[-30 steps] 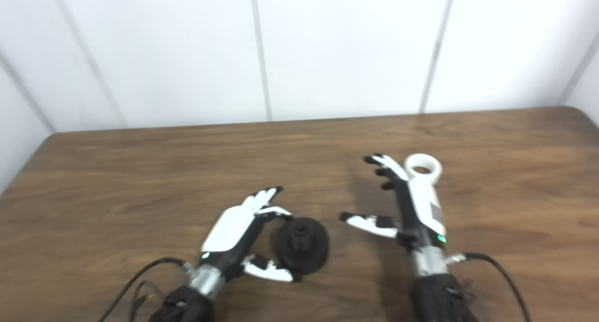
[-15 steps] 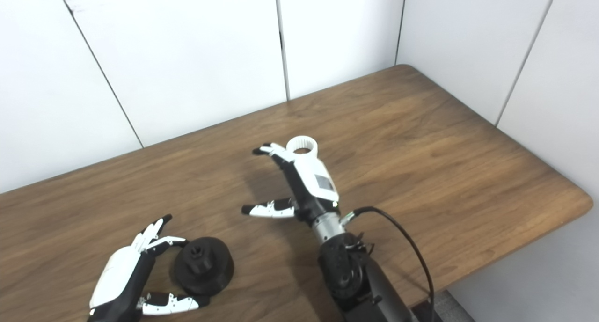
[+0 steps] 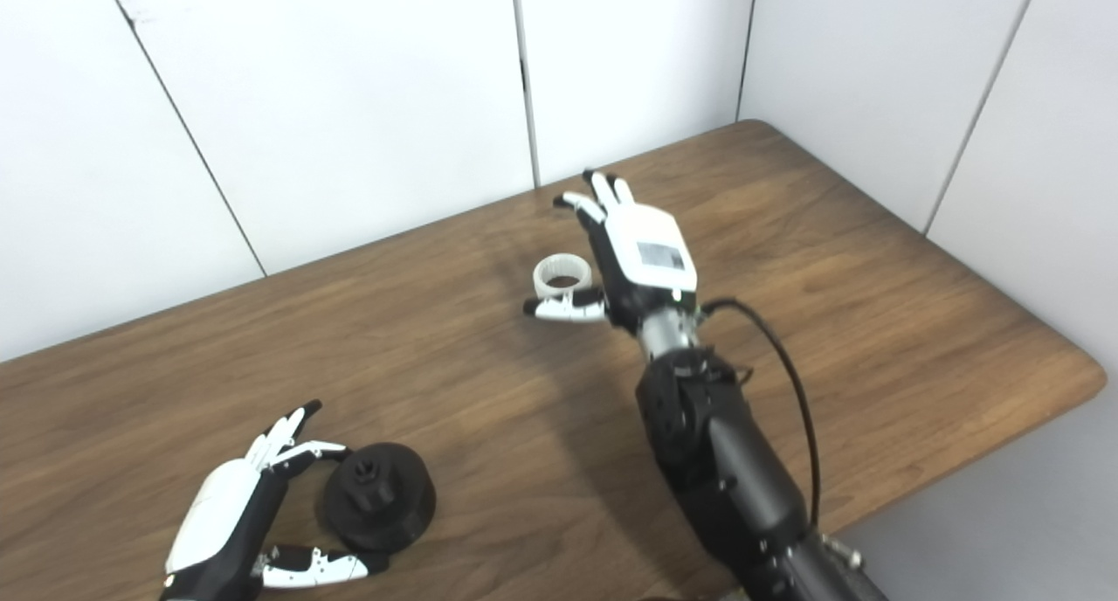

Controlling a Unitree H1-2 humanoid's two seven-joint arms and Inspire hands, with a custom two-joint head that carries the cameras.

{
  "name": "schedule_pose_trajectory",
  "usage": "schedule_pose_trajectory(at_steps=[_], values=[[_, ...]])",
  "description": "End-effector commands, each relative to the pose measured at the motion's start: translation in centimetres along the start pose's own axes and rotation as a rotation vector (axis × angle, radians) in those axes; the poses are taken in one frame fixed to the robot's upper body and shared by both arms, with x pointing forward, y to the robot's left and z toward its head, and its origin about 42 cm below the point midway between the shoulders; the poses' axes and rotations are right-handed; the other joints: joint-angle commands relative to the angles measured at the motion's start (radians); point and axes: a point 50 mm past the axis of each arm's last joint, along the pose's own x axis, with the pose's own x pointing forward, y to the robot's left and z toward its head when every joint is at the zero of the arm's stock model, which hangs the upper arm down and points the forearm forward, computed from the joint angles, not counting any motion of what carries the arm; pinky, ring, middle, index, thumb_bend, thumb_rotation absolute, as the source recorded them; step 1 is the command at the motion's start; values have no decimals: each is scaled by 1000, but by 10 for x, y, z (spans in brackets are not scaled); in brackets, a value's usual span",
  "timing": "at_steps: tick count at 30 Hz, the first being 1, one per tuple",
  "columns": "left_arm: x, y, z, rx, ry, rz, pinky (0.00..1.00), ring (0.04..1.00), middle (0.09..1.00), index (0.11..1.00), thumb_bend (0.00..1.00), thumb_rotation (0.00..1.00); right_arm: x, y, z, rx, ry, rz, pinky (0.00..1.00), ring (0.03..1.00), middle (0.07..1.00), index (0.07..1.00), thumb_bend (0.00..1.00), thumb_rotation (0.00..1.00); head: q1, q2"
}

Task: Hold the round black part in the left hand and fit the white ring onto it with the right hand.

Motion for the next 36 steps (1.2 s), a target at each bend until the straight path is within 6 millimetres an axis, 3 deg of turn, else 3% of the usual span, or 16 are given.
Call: schedule_pose_trajectory(at_steps=[1, 9, 18, 23, 36], values=[[3, 14, -9, 46, 14, 17, 1000, 1000, 1000, 637, 976, 304, 25, -25, 5, -36, -35, -76, 888, 984, 986, 835, 867, 387, 0, 1], [4, 17, -8, 45, 17, 25, 1000, 1000, 1000, 638, 969, 293, 69, -29, -5, -131, -16, 17, 830, 957, 988, 850, 895, 435, 16, 1], [2, 16, -7, 44, 24, 24, 1000, 1000, 1000, 635, 969, 292, 93, -11, -11, -227, 50, 239, 885, 997, 1000, 921, 1000, 624, 33, 6], [1, 16, -6, 46, 22, 21, 1000, 1000, 1000, 635, 968, 292, 97, -1, -14, -255, 57, 328, 894, 1000, 1000, 925, 1000, 682, 43, 10], [0, 18, -6, 40, 27, 23, 1000, 1000, 1000, 636, 966, 294, 88, 18, -18, -266, 50, 422, 917, 1000, 1000, 914, 1000, 700, 46, 18]])
